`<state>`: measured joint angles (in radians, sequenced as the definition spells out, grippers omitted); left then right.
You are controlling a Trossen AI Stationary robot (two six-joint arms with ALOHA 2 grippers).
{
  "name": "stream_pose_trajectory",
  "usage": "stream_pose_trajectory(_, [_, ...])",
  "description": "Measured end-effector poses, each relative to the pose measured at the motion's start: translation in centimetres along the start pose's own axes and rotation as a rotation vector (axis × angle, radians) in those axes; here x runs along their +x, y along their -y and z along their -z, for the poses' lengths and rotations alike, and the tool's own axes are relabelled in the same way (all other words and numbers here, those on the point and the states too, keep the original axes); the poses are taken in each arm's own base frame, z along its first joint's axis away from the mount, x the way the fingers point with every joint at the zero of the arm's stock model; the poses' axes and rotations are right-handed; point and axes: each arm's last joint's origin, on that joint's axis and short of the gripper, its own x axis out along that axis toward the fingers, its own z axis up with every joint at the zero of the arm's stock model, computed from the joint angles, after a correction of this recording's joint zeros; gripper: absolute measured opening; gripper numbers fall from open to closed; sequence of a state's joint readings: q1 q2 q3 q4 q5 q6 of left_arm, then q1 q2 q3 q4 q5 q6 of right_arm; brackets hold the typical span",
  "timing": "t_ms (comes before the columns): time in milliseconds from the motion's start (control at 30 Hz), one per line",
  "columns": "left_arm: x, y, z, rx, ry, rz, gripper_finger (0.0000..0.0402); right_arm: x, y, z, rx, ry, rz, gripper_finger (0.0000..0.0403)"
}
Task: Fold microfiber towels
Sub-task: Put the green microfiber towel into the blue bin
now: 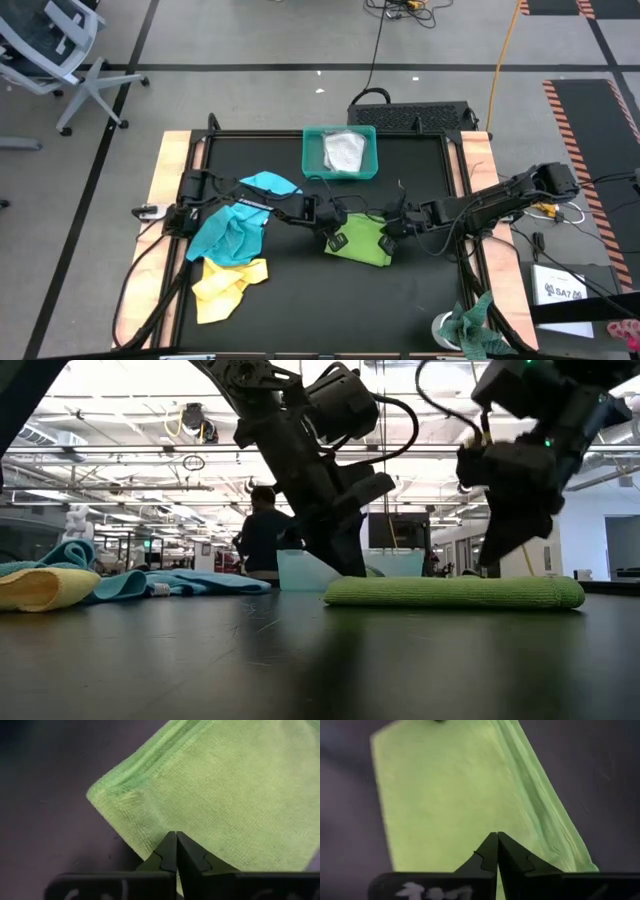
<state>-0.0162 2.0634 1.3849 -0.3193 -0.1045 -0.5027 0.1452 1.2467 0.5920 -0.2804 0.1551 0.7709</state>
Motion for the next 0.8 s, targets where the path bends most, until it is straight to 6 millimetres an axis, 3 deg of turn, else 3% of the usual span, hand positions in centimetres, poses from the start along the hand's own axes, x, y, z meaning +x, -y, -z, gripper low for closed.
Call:
stream_pose_trajectory(233, [-0.9,0.1,-0.7,0.005,0.031,0.029,0.0019,-1.4,-0.2,-0.8,-0.015,0.042,-0.037,0.0])
stream_pose_trajectory(433, [-1.9,-1.0,-1.6,0.081,0.051,0.016,0.0033,-1.7,0.3,-1.1,-0.016,-0.042,-0.13,0.0005])
stream_pose_trajectory(800, [-1.9,-3.1,-2.5,0.101,0.024,0.027,0.0115,-1.4,2.5,-2.1,0.011,-0.092,-0.102,0.009])
